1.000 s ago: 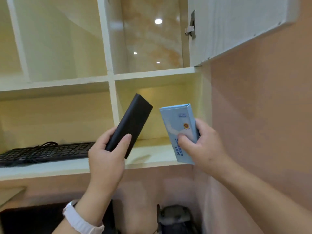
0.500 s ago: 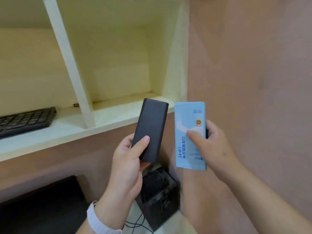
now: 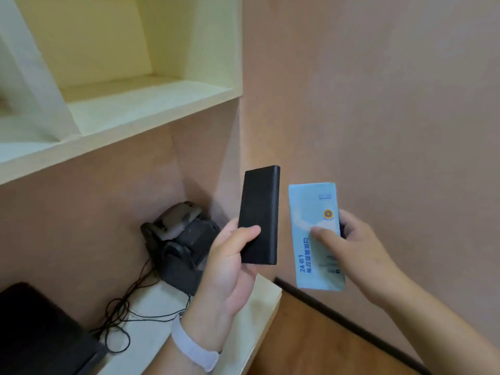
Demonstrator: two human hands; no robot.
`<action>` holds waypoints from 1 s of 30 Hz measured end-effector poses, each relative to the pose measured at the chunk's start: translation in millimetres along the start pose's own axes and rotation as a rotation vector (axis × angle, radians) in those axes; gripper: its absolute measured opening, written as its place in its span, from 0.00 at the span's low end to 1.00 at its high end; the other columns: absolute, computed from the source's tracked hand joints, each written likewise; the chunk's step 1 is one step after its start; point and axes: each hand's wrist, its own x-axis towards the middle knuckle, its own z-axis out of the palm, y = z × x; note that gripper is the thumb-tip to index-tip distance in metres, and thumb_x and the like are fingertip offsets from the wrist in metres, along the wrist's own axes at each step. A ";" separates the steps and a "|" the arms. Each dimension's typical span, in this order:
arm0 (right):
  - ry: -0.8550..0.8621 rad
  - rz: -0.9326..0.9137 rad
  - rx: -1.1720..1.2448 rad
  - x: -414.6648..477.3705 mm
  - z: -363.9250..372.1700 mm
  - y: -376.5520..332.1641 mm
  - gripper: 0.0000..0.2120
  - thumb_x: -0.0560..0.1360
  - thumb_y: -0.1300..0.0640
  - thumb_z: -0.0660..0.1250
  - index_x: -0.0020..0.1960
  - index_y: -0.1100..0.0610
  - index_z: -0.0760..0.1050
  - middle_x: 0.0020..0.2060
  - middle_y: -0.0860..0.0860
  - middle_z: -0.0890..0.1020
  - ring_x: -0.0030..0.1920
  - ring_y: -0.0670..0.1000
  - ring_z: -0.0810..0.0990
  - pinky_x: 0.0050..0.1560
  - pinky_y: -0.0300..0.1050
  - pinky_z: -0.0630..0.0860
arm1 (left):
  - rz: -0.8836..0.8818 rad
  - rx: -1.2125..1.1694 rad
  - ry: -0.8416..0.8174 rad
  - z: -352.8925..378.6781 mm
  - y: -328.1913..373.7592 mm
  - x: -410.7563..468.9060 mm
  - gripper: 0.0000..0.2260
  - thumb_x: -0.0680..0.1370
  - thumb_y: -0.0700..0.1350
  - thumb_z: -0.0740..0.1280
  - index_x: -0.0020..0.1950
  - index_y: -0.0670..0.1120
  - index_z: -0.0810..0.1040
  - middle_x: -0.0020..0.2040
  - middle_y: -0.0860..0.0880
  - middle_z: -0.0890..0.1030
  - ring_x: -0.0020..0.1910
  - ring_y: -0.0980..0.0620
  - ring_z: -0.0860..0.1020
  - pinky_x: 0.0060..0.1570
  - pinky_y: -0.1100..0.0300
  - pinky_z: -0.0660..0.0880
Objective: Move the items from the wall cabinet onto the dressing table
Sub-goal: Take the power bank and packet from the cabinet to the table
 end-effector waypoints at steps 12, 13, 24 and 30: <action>0.319 0.104 -0.009 -116.2 -80.6 24.7 0.05 0.77 0.60 0.67 0.51 0.51 0.78 0.45 0.48 0.86 0.42 0.48 0.86 0.35 0.41 0.79 | -0.111 0.207 -0.210 67.1 -82.9 -49.1 0.18 0.73 0.36 0.68 0.62 0.43 0.74 0.57 0.38 0.82 0.58 0.37 0.79 0.59 0.39 0.75; 0.342 0.106 -0.012 -130.5 -88.9 25.9 0.05 0.77 0.59 0.67 0.51 0.51 0.78 0.45 0.47 0.86 0.42 0.48 0.86 0.36 0.42 0.80 | -0.106 0.233 -0.237 76.3 -89.5 -58.1 0.16 0.75 0.34 0.67 0.62 0.43 0.74 0.56 0.39 0.83 0.58 0.38 0.80 0.58 0.41 0.76; 0.707 0.173 0.000 -381.6 -193.7 52.7 0.04 0.77 0.58 0.67 0.50 0.51 0.77 0.45 0.47 0.85 0.43 0.47 0.85 0.44 0.51 0.83 | -0.146 0.400 -0.490 190.7 -199.4 -236.4 0.17 0.76 0.33 0.67 0.63 0.46 0.74 0.56 0.45 0.84 0.55 0.46 0.82 0.54 0.47 0.79; 0.982 0.214 0.027 -535.3 -234.0 72.0 0.04 0.76 0.57 0.67 0.50 0.51 0.76 0.45 0.48 0.85 0.43 0.47 0.85 0.46 0.55 0.83 | -0.254 0.427 -0.697 249.1 -262.4 -359.7 0.17 0.75 0.32 0.67 0.61 0.47 0.74 0.54 0.47 0.84 0.54 0.47 0.83 0.50 0.50 0.79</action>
